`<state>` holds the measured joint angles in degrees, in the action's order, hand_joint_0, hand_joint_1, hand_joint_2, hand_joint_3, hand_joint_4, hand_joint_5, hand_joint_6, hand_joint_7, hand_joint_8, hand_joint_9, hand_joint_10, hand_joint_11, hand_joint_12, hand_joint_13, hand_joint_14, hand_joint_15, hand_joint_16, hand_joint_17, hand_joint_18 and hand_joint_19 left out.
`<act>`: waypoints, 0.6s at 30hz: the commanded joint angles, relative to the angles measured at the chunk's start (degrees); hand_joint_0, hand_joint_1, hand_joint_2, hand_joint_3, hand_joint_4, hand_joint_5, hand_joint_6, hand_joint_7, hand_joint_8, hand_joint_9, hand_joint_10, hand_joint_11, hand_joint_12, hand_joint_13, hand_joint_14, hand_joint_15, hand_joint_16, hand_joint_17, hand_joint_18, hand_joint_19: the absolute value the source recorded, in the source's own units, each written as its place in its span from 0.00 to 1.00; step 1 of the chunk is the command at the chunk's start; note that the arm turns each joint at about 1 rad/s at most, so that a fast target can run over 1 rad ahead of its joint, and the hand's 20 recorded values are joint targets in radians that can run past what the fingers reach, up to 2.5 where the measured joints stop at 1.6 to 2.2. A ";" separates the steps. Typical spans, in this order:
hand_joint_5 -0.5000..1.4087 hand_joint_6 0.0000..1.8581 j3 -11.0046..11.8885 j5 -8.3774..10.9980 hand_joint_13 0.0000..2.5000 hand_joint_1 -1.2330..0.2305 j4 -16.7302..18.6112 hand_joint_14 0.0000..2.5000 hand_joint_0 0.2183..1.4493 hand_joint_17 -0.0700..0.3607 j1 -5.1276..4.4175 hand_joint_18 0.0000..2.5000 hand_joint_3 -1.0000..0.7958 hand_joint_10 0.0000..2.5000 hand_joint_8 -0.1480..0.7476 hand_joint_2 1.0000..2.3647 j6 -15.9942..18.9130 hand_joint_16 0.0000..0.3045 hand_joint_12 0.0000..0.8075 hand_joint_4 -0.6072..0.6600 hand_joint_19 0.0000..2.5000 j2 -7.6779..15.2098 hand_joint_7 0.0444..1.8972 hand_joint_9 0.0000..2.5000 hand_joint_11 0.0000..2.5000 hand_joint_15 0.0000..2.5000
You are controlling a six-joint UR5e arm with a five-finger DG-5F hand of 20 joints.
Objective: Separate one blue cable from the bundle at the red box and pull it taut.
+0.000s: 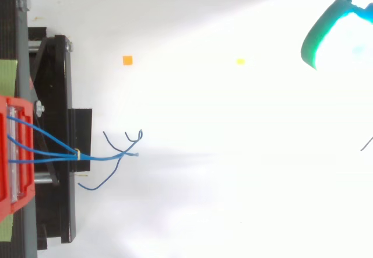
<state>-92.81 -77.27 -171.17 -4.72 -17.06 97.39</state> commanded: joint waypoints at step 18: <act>0.14 0.27 11.34 4.41 0.20 0.37 4.27 0.00 0.25 0.47 -1.17 0.25 0.28 0.00 0.58 0.00 -3.68 0.19 0.52 0.70 0.22 17.74 0.39 0.16 0.13 0.11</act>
<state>-86.00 -72.82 -166.76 -5.83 -20.58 111.24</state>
